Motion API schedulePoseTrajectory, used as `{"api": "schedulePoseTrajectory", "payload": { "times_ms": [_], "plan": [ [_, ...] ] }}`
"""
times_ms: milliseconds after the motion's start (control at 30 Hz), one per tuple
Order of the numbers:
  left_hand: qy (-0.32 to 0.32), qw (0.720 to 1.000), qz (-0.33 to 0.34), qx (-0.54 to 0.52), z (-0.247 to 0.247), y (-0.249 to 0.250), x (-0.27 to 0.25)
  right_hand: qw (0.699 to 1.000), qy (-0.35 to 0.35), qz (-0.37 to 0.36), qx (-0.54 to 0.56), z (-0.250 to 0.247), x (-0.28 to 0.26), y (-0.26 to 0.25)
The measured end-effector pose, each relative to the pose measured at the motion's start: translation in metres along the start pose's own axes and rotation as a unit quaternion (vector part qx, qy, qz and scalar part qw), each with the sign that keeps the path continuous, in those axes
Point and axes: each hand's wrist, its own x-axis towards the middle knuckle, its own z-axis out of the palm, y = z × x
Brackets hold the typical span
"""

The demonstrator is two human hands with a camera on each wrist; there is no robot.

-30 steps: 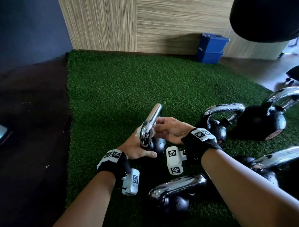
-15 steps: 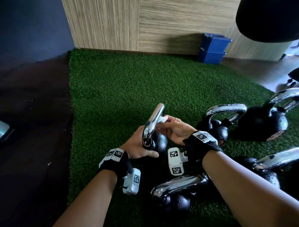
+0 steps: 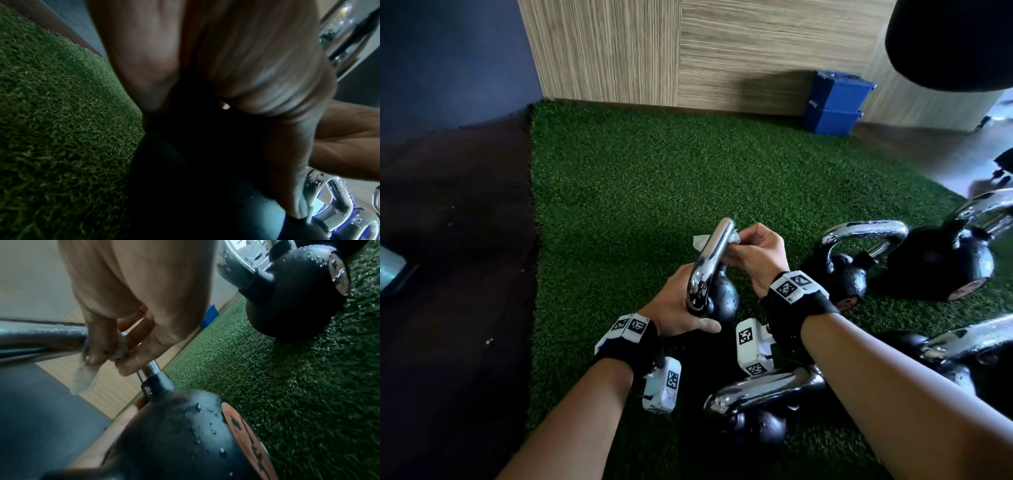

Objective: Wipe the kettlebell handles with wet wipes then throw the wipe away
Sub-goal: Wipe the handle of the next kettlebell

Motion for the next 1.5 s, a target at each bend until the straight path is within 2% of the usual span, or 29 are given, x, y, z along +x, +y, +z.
{"api": "schedulePoseTrajectory", "payload": {
  "times_ms": [200, 300, 433, 600, 800, 967, 1067, 1133, 1200, 1333, 1500],
  "plan": [
    [0.008, 1.0, 0.0, 0.002, 0.001, -0.001, -0.003, 0.976, 0.07, -0.063, -0.195, -0.002, 0.003, 0.005],
    [0.016, 1.0, 0.009, 0.008, 0.002, -0.001, -0.004, 0.962, 0.119, -0.041, -0.242, 0.002, 0.009, 0.005],
    [0.018, 1.0, 0.008, -0.003, 0.004, -0.002, -0.002, 0.961, 0.132, 0.008, -0.241, 0.006, 0.014, 0.002],
    [0.007, 1.0, 0.015, 0.014, 0.005, -0.005, -0.002, 0.958, 0.114, 0.049, -0.259, 0.004, 0.016, 0.0],
    [0.004, 0.998, 0.046, 0.032, 0.004, 0.01, -0.006, 0.934, 0.082, 0.065, -0.341, 0.003, 0.011, 0.004],
    [0.015, 0.983, 0.033, 0.179, -0.007, 0.033, -0.027, 0.908, 0.037, 0.032, -0.417, 0.0, 0.009, -0.01],
    [0.095, 0.978, 0.042, 0.182, -0.013, 0.058, -0.042, 0.874, -0.049, -0.074, -0.478, -0.007, 0.004, -0.03],
    [0.147, 0.969, 0.069, 0.189, -0.012, 0.071, -0.045, 0.829, -0.108, -0.113, -0.536, -0.004, 0.002, -0.043],
    [0.166, 0.961, 0.087, 0.202, -0.01, 0.083, -0.044, 0.782, -0.127, -0.135, -0.595, 0.001, -0.001, -0.054],
    [0.146, 0.947, 0.033, 0.283, -0.017, 0.096, -0.041, 0.753, -0.121, -0.135, -0.633, 0.003, -0.012, -0.069],
    [0.045, 0.919, 0.01, 0.391, -0.059, 0.103, -0.03, 0.706, -0.112, -0.078, -0.695, -0.009, -0.024, -0.085]
  ]
}}
